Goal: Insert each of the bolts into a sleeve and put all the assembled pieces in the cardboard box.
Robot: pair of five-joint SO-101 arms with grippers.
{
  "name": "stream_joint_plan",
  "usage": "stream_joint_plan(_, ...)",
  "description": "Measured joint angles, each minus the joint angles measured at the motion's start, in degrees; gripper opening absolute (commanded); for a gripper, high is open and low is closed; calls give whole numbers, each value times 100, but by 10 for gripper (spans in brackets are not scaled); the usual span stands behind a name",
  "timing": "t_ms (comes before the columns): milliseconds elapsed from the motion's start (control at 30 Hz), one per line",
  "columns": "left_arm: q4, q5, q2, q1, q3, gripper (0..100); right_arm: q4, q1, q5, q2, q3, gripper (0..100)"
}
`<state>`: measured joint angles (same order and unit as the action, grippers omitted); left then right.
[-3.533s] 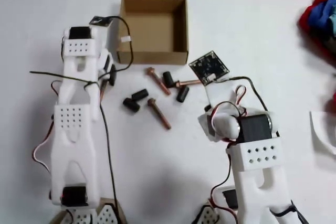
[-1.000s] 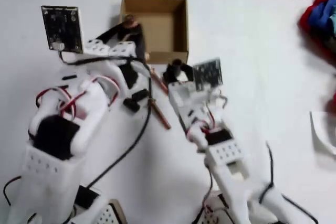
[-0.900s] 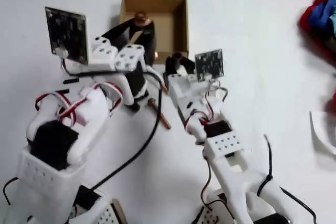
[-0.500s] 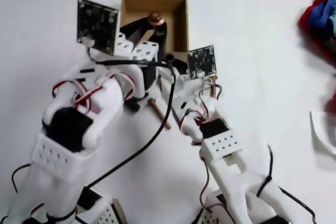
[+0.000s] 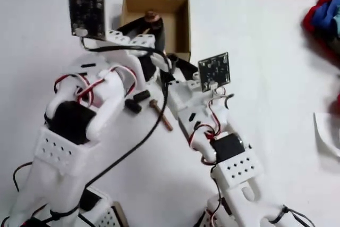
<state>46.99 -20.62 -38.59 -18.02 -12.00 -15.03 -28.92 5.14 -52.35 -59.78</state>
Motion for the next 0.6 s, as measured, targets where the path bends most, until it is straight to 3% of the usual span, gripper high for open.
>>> stream_joint_plan(600,0,-44,387,44,0,25,-70,-308,-211,-53,0,20)
